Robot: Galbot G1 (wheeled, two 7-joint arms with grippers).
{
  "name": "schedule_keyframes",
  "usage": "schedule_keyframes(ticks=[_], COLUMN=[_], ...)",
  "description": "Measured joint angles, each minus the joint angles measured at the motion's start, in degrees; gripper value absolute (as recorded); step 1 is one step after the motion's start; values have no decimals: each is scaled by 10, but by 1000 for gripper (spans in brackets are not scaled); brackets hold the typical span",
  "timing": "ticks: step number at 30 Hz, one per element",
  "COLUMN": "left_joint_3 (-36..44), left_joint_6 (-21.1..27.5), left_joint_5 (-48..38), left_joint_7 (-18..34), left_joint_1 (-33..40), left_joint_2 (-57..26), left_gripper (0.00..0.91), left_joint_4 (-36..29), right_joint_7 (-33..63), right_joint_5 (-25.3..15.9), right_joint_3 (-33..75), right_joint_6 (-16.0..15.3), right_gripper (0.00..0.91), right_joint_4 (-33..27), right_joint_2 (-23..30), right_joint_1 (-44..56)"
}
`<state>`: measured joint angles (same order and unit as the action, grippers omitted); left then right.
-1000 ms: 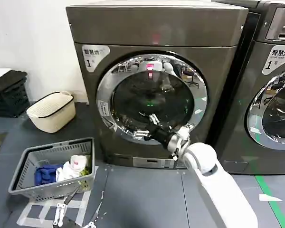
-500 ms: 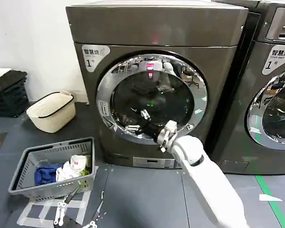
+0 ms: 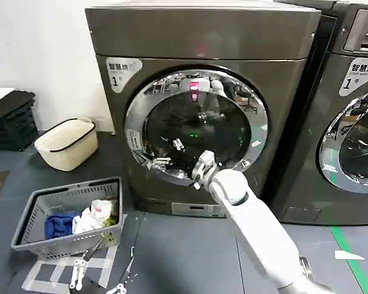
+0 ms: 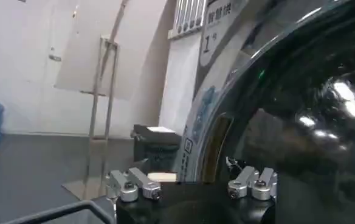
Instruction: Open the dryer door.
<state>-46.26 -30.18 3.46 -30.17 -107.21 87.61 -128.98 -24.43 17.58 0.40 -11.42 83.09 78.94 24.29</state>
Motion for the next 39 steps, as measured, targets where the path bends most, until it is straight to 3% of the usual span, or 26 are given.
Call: schedule_keyframes(ticks=[39], left_joint_3=[1], left_joint_6=[1], left_joint_5=[5], left_joint_7=[1], left_joint_1=[-8], left_joint_2=[3], left_gripper=[907], left_joint_4=[-16], right_joint_7=[8], right_joint_5=[-25], right_joint_3=[-24], right_joint_6=[34], right_gripper=[907], right_joint_4=[-153], right_joint_2=[76], right_joint_1=[-73])
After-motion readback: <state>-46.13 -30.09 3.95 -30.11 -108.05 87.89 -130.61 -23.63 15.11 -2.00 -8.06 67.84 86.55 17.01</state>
